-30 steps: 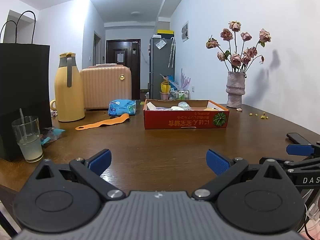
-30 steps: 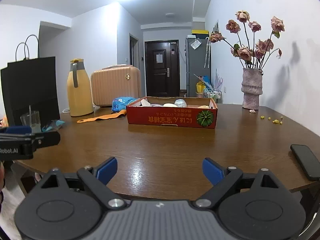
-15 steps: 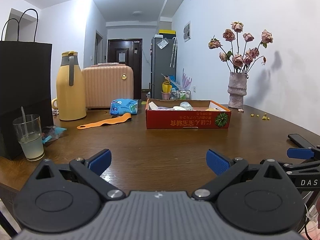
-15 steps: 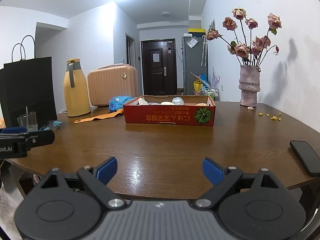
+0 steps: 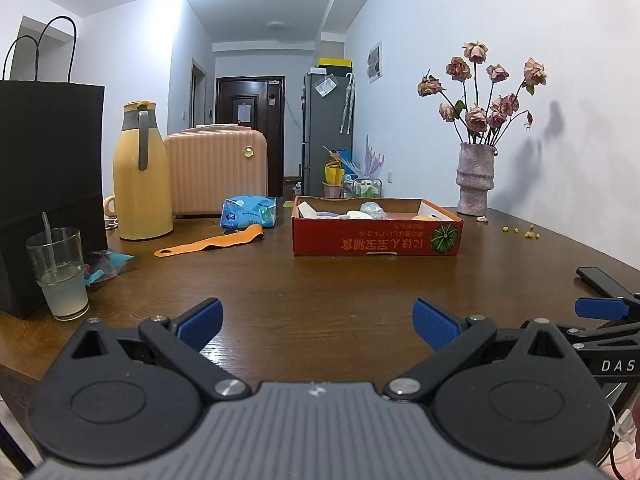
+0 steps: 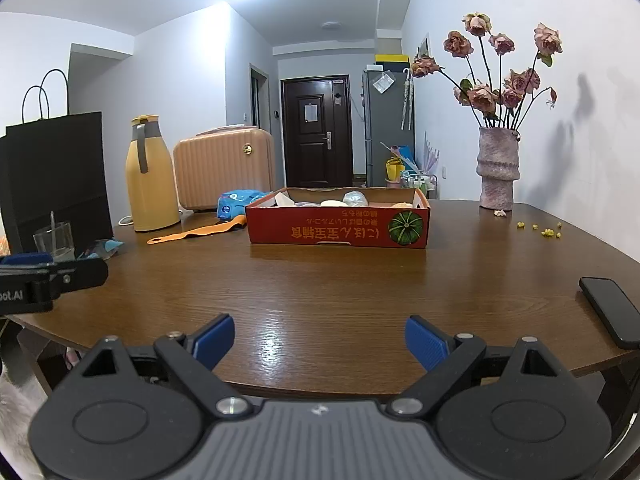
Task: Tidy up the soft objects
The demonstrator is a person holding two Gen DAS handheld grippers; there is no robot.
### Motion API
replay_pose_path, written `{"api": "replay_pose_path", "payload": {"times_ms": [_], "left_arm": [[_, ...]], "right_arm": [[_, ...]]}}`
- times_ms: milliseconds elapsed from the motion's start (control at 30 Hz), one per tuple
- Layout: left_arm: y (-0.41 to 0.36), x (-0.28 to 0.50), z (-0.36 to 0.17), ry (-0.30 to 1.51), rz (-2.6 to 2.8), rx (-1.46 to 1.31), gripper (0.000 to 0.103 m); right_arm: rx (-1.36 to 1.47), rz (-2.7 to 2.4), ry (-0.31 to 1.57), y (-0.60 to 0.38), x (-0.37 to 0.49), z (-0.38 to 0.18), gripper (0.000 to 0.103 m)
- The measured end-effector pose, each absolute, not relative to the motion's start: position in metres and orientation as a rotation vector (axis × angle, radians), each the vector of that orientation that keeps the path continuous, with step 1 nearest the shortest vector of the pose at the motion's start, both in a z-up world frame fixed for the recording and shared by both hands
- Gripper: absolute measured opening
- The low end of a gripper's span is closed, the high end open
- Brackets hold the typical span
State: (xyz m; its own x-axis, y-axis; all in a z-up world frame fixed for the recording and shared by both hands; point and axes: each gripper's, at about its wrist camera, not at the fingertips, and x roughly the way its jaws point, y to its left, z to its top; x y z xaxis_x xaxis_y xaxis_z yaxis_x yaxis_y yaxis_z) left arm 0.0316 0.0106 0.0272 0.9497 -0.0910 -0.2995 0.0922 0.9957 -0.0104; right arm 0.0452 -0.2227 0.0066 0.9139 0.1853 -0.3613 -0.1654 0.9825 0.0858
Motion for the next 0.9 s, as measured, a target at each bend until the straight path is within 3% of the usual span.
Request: {"api": "replay_pose_path", "payload": {"times_ms": [900], "left_arm": [[0.0105,0.0315,0.0265,0.306,-0.094,0.005,0.103]], "right_arm": [[0.07,0.172,0.369,-0.2245,0.0444,0.0064,0.092]]}}
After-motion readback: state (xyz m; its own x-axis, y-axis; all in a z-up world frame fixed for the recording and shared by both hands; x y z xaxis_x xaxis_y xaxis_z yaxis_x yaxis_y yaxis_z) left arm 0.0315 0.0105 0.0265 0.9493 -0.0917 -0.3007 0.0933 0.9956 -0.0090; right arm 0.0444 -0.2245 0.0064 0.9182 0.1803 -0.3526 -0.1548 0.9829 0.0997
